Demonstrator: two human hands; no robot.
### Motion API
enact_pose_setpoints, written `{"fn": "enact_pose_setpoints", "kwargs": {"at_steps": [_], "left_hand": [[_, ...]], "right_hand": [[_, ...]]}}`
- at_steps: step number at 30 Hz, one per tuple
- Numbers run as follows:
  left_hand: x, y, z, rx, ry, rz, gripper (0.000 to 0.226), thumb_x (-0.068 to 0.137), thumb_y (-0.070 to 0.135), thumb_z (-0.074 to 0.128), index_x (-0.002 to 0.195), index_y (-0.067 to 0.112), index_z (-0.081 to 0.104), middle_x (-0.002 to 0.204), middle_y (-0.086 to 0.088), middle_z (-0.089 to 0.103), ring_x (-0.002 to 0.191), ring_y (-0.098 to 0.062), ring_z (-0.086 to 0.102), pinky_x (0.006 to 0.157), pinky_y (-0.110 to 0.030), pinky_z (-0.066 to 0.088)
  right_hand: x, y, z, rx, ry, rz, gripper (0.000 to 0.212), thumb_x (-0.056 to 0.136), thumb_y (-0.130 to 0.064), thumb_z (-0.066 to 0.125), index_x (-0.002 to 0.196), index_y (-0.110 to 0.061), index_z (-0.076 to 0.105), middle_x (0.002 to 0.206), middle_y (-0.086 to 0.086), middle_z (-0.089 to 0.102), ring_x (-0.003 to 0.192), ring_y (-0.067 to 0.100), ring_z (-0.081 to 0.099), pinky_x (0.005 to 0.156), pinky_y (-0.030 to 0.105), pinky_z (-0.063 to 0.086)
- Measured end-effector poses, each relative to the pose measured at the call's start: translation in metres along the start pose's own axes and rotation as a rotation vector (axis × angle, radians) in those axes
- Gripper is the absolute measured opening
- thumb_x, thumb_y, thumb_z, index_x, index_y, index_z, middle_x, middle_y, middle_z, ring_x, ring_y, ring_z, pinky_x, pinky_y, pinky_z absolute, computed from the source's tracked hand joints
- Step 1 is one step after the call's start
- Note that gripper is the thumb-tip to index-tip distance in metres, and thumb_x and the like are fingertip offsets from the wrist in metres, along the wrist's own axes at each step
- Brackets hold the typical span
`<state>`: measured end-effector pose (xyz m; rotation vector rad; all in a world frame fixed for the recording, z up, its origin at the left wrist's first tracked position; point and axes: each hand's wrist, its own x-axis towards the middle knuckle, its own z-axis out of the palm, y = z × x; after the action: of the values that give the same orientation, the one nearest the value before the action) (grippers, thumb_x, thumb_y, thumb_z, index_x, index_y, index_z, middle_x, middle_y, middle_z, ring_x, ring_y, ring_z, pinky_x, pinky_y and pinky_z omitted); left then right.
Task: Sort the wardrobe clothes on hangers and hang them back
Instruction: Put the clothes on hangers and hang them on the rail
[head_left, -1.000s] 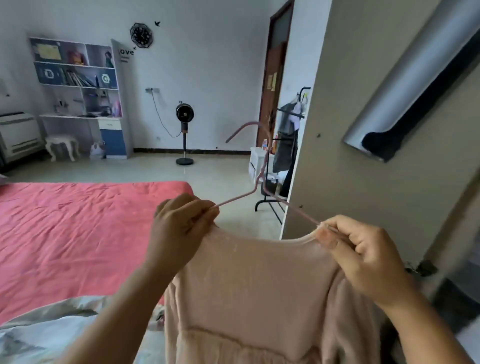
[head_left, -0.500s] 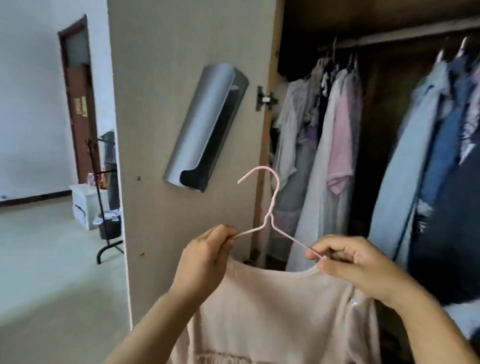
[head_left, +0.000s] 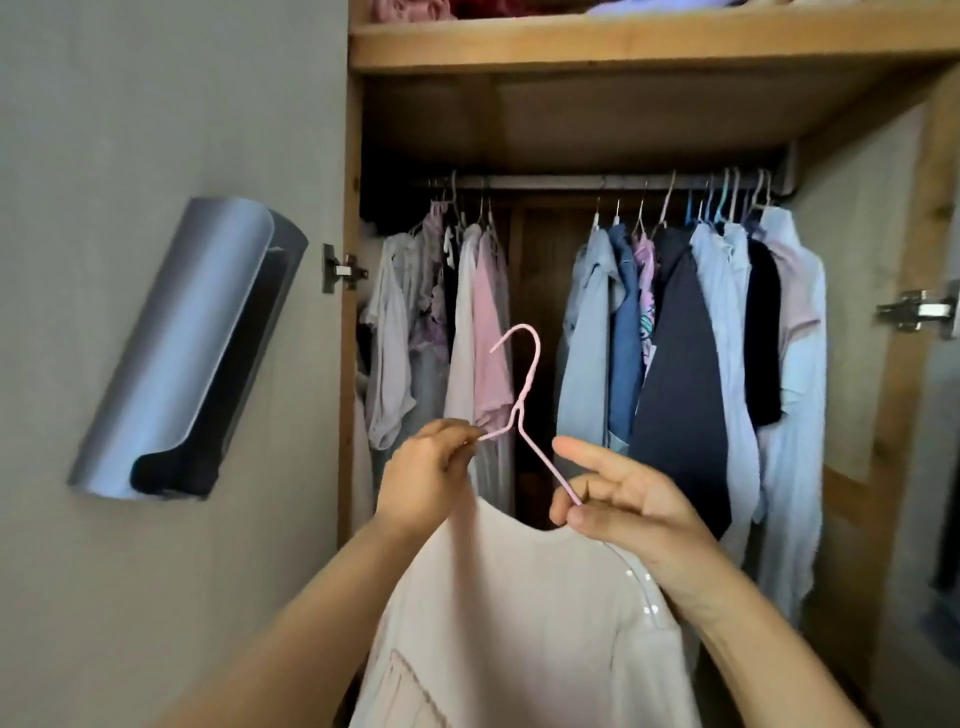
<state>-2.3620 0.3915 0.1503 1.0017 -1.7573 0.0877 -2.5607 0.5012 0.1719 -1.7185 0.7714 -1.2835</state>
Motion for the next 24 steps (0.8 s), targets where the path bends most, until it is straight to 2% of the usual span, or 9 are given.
{"fn": "enact_pose_setpoints", "kwargs": {"at_steps": [4,7,14,18,20,22,24], "left_hand": [[0.03,0.001,0.02,0.034,-0.025,-0.014,0.026,0.091,0.019,0.059,0.116,0.023,0.066,0.12,0.004,0.062,0.1,-0.021,0.061,0.08,-0.029,0.046],[0.049,-0.008,0.033,0.028,-0.04,0.009,0.024,0.091,0.017,0.058,0.113,0.021,0.067,0.118,0.003,0.062,0.105,-0.02,0.06,0.082,-0.031,0.048],[0.1,-0.032,0.064,0.114,-0.059,0.03,0.027,0.092,0.022,0.054,0.118,0.023,0.063,0.124,0.006,0.059,0.112,-0.018,0.056,0.091,-0.033,0.046],[0.143,-0.044,0.078,0.158,-0.038,0.049,0.026,0.092,0.021,0.055,0.116,0.02,0.064,0.124,0.006,0.059,0.112,-0.019,0.057,0.09,-0.033,0.046],[0.165,-0.05,0.082,0.173,0.013,0.054,0.025,0.092,0.021,0.056,0.116,0.019,0.065,0.125,0.005,0.058,0.111,-0.019,0.057,0.089,-0.03,0.046],[0.187,-0.053,0.083,0.181,0.046,0.062,0.026,0.093,0.021,0.056,0.118,0.018,0.064,0.127,0.004,0.057,0.113,-0.019,0.056,0.089,-0.028,0.044],[0.207,-0.059,0.084,0.183,0.073,0.068,0.028,0.093,0.022,0.055,0.12,0.017,0.062,0.129,0.003,0.055,0.114,-0.019,0.054,0.09,-0.029,0.044]], "right_hand": [[0.021,-0.005,-0.003,-0.04,0.166,-0.03,0.057,0.072,-0.002,0.069,0.126,-0.012,0.054,0.07,-0.001,0.067,0.069,0.004,0.062,0.066,0.011,0.046],[0.043,-0.005,-0.015,-0.062,0.269,-0.061,0.047,0.083,0.011,0.058,0.125,-0.007,0.055,0.066,-0.006,0.066,0.066,0.001,0.06,0.067,0.008,0.045],[0.121,-0.003,-0.043,-0.135,0.308,-0.15,0.048,0.086,0.011,0.053,0.129,-0.01,0.053,0.062,-0.011,0.06,0.061,-0.003,0.056,0.065,0.009,0.043],[0.18,-0.003,-0.068,-0.166,0.307,-0.21,0.051,0.088,0.008,0.053,0.136,-0.01,0.047,0.06,-0.016,0.063,0.069,-0.002,0.058,0.074,0.014,0.042],[0.212,-0.006,-0.078,-0.197,0.31,-0.25,0.053,0.088,0.007,0.053,0.138,-0.01,0.044,0.073,-0.015,0.066,0.085,0.006,0.061,0.082,0.02,0.044],[0.242,-0.009,-0.084,-0.227,0.324,-0.277,0.054,0.089,0.005,0.052,0.14,-0.011,0.042,0.1,-0.004,0.065,0.104,0.015,0.059,0.092,0.024,0.044],[0.273,-0.01,-0.09,-0.272,0.343,-0.306,0.053,0.089,0.003,0.052,0.14,-0.01,0.042,0.112,0.009,0.063,0.108,0.019,0.058,0.092,0.026,0.044]]}}
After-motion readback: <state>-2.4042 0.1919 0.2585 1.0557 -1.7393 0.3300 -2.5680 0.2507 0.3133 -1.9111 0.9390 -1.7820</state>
